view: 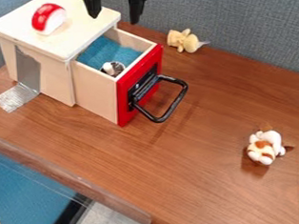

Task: Close the drawer

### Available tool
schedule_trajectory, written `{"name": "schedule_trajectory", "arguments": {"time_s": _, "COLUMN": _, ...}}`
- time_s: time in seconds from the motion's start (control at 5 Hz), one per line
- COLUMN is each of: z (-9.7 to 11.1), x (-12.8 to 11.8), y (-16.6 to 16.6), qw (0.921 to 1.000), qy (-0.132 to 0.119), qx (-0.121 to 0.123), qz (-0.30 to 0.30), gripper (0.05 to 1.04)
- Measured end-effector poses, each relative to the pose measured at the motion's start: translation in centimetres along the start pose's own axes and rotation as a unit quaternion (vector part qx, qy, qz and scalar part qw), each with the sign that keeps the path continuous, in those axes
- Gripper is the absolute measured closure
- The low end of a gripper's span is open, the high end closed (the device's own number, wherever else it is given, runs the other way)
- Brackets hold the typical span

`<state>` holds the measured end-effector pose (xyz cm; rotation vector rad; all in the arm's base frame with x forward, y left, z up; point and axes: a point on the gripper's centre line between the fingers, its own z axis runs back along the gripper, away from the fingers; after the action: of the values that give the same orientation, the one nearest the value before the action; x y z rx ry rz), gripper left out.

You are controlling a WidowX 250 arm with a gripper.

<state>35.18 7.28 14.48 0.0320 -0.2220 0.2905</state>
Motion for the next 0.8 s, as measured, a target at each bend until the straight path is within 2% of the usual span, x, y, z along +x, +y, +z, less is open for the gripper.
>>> {"name": "schedule_trajectory", "arguments": {"time_s": 0.2, "z": -1.1, "x": -0.4, "y": 0.0, "qw": 0.9999, "qy": 0.016, "qx": 0.001, "qz": 0.002, "gripper": 0.082}}
{"name": "schedule_trajectory", "arguments": {"time_s": 0.4, "z": -1.5, "x": -1.2, "y": -3.1, "qw": 0.9996, "qy": 0.012, "qx": -0.007, "qz": -0.023, "gripper": 0.082}}
{"name": "schedule_trajectory", "arguments": {"time_s": 0.6, "z": -0.6, "x": -2.6, "y": -6.5, "qw": 0.9981, "qy": -0.003, "qx": -0.026, "qz": -0.055, "gripper": 0.082}}
{"name": "schedule_trajectory", "arguments": {"time_s": 0.8, "z": -0.8, "x": -4.1, "y": -9.9, "qw": 0.9945, "qy": -0.006, "qx": -0.022, "qz": -0.102, "gripper": 0.082}}
